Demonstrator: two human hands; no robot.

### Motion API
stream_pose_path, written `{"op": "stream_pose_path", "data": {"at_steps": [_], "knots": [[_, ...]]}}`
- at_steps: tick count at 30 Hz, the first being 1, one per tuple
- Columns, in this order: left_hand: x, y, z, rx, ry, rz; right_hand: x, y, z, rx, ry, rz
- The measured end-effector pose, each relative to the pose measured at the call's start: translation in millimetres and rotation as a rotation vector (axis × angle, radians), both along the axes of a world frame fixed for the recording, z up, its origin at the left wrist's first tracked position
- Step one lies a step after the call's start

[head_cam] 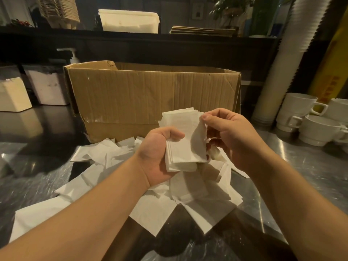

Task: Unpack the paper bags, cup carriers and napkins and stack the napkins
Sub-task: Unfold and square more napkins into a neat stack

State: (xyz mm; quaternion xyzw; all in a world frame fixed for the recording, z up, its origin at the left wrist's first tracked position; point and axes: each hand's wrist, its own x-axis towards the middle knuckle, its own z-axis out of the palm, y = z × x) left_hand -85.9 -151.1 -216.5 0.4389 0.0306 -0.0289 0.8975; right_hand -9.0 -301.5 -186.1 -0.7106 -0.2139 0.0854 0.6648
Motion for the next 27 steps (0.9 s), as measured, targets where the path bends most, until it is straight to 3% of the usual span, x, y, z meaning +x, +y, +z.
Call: {"op": "stream_pose_path", "data": {"at_steps": [3,9,13,17,20,23,27], "knots": [[-0.4,0.0,1.4,-0.007,-0.003,0.014,1.3,-1.3,1.4,0.051,0.05,-0.02],[-0.5,-0.8,1.7,-0.007,0.013,0.063,0.4,1.4,-1.7,-0.118,-0.038,-0.071],[1.7,2.0,1.1,-0.053,0.018,0.117,6.4,-4.6,2.5,0.137,0.001,-0.19],[1.4,4.4,-1.4,-0.113,0.011,0.051,5.1,-17.8,14.3,0.425,0.349,0.123],[2.6,5.5,-3.9,-0.125,-0.003,-0.027,0.0,-14.9,12.2,0.254,0.3,0.277],[2.4,4.7,-8.1,-0.079,-0.065,-0.164,-5.8,-2.8,5.6,-0.004,0.176,0.148],[2.5,5.1,-11.2,-0.075,-0.065,-0.244,-13.3,7.6,-3.9,-0.157,-0.044,0.034]]}}
